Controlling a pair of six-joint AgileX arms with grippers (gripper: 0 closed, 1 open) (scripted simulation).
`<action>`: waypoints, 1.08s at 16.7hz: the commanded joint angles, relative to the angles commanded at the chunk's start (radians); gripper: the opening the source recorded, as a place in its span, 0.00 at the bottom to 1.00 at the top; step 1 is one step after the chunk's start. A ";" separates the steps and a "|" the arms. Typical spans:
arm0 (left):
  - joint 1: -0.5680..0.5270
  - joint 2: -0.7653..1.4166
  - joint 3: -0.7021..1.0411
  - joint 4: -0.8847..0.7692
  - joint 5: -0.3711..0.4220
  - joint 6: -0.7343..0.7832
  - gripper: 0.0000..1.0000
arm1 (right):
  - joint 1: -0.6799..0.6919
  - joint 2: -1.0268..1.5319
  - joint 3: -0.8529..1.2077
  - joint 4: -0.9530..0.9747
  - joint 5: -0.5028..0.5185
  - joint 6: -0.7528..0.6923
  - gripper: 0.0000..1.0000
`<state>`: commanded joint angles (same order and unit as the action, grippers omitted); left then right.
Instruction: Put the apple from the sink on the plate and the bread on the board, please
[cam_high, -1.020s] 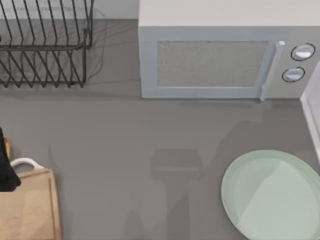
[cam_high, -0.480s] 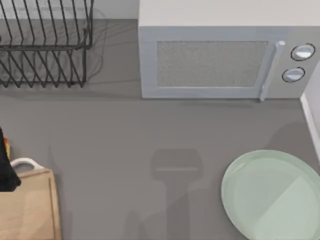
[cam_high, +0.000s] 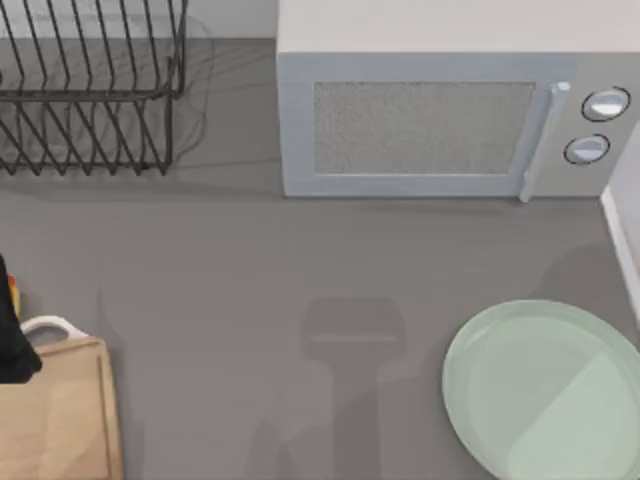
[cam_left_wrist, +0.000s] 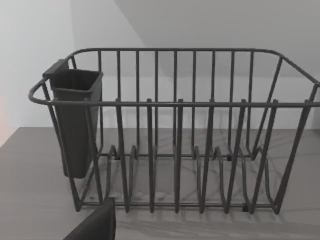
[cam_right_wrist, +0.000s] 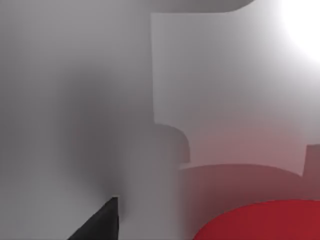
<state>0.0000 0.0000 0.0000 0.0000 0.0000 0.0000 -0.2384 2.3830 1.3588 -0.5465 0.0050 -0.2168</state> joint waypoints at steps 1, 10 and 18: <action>0.000 0.000 0.000 0.000 0.000 0.000 1.00 | 0.000 0.000 0.000 0.000 0.000 0.000 0.70; 0.000 0.000 0.000 0.000 0.000 0.000 1.00 | 0.000 0.000 0.000 0.000 0.000 0.000 0.02; 0.000 0.000 0.000 0.000 0.000 0.000 1.00 | 0.000 0.000 0.000 0.000 0.000 0.000 0.00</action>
<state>0.0000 0.0000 0.0000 0.0000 0.0000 0.0000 -0.2384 2.3830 1.3588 -0.5465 0.0050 -0.2168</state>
